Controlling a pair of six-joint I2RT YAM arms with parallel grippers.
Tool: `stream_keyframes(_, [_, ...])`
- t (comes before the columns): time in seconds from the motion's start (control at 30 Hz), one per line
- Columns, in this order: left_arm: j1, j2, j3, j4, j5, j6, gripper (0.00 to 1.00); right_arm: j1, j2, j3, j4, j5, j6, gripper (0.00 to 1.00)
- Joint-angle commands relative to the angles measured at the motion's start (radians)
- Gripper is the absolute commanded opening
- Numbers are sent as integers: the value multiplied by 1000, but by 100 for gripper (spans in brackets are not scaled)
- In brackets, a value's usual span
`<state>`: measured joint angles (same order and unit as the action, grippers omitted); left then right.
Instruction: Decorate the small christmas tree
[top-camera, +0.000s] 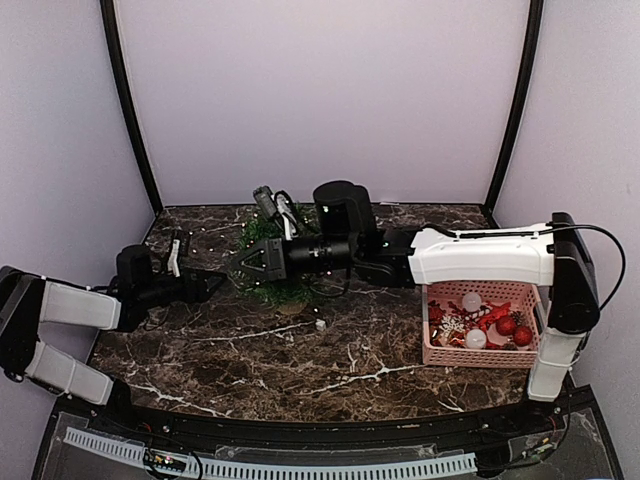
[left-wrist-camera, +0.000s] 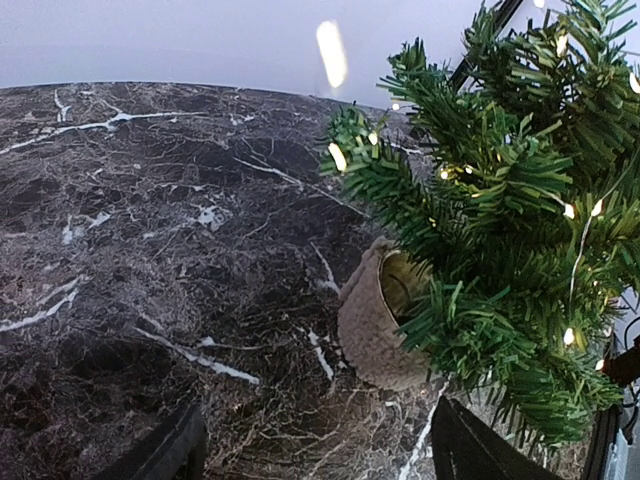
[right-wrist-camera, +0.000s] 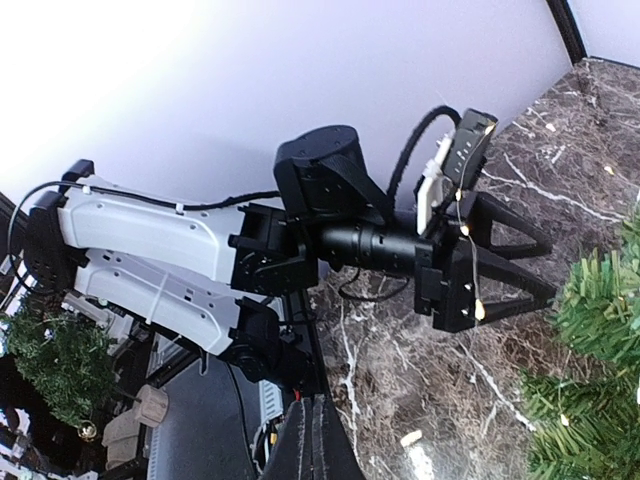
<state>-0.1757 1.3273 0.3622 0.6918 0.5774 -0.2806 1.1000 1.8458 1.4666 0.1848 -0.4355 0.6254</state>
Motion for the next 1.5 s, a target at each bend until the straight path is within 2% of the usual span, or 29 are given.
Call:
stream_keyframes(0.0, [-25, -37, 41, -161, -95, 77, 80, 7, -16, 8, 137, -34, 46, 0])
stream_keyframes(0.07, [-36, -41, 56, -234, -146, 94, 80, 7, -23, -2, 169, -21, 57, 0])
stream_keyframes(0.2, [-44, -70, 29, -248, -197, 60, 79, 8, -26, 3, 152, 11, 51, 0])
stream_keyframes(0.4, [-44, -234, -39, -373, -385, -185, 79, 7, -38, -46, 86, 49, 39, 0])
stream_keyframes(0.6, [7, -405, -3, -569, -453, -294, 80, 9, -97, -143, 41, 61, 31, 0])
stream_keyframes(0.8, [25, -454, 110, -610, -322, -323, 81, 12, -144, -219, 1, 66, 34, 0])
stream_keyframes(0.93, [24, -424, 205, -565, -103, -353, 81, 17, -172, -257, -27, 86, 41, 0])
stream_keyframes(1.07, [21, -358, 282, -629, 77, -336, 81, 18, -219, -319, -42, 120, 56, 0])
stream_keyframes(1.27, [14, -309, 279, -719, 95, -260, 81, 19, -288, -384, -75, 172, 79, 0])
stream_keyframes(1.47, [1, -276, 246, -695, 140, -258, 81, 21, -337, -418, -116, 221, 94, 0])
